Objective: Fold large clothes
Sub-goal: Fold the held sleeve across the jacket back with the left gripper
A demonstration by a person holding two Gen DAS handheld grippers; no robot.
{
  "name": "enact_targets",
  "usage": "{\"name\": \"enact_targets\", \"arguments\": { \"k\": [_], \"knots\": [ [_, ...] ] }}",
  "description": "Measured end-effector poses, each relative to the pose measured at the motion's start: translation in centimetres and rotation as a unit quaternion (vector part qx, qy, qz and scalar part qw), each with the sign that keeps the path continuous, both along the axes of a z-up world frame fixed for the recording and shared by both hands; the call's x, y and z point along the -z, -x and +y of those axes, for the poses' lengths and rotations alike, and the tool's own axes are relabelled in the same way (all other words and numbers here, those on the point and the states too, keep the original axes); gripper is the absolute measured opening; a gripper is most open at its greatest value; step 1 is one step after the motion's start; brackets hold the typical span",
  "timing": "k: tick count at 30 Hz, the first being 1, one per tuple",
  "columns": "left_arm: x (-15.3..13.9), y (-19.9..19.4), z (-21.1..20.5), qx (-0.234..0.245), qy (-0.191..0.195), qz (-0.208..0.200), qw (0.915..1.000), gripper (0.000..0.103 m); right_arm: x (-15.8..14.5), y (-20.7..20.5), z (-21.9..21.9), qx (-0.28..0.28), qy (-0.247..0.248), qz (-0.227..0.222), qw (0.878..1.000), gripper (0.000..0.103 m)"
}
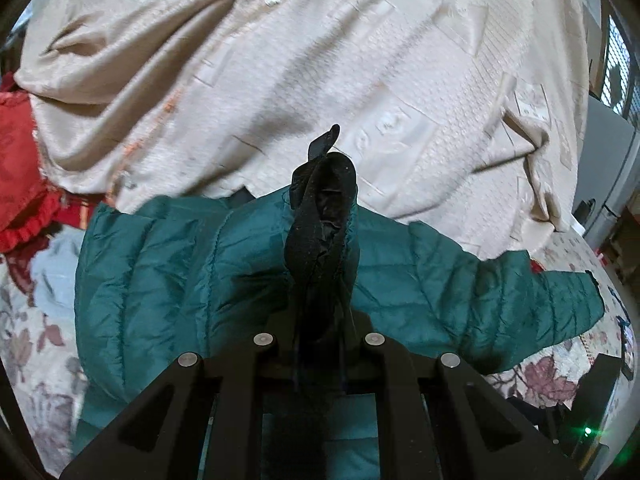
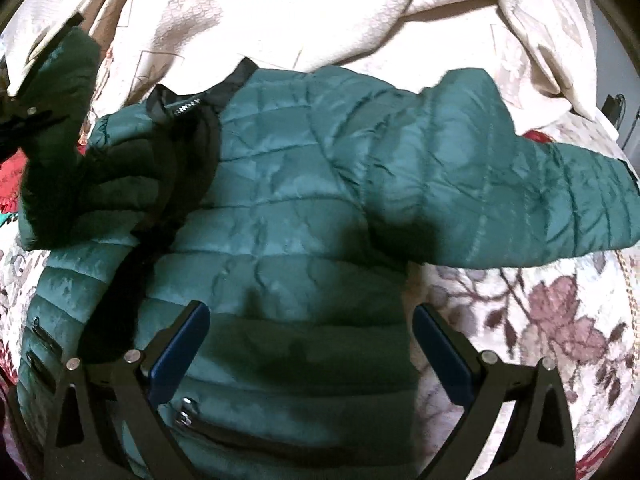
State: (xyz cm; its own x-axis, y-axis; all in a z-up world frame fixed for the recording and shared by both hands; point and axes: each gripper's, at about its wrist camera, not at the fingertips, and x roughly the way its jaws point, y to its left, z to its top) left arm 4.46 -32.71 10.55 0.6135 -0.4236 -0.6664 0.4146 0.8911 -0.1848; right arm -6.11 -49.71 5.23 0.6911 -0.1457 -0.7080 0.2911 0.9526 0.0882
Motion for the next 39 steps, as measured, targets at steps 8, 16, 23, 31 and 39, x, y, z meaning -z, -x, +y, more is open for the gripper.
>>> {"name": "enact_targets", "arguments": {
  "k": [8, 16, 23, 31, 39],
  "knots": [
    [4.1, -0.9, -3.0, 0.005, 0.007, 0.035, 0.9993, 0.0, 1.0, 1.7, -1.1, 0.012, -0.006, 0.012, 1.0, 0.103],
    [6.8, -1.2, -4.5, 0.043, 0.014, 0.053, 0.9976, 0.0, 1.6, 2.8, -1.1, 0.024, -0.005, 0.018, 1.0, 0.103],
    [5.7, -1.2, -2.5, 0.099, 0.067, 0.088, 0.9889, 0.042, 0.9, 2.9, -0.6, 0.023, -0.016, 0.008, 1.0, 0.103],
    [2.0, -0.8, 6.7, 0.043, 0.045, 0.023, 0.9978, 0.051, -0.3, -0.2, -0.1, -0.002, -0.049, -0.012, 0.999, 0.103],
    [5.5, -3.5, 13.6, -0.057, -0.013, 0.038, 0.9976, 0.051, 0.2, -9.1, -0.9, -0.006, -0.059, 0.0, 0.998, 0.089]
  ]
}}
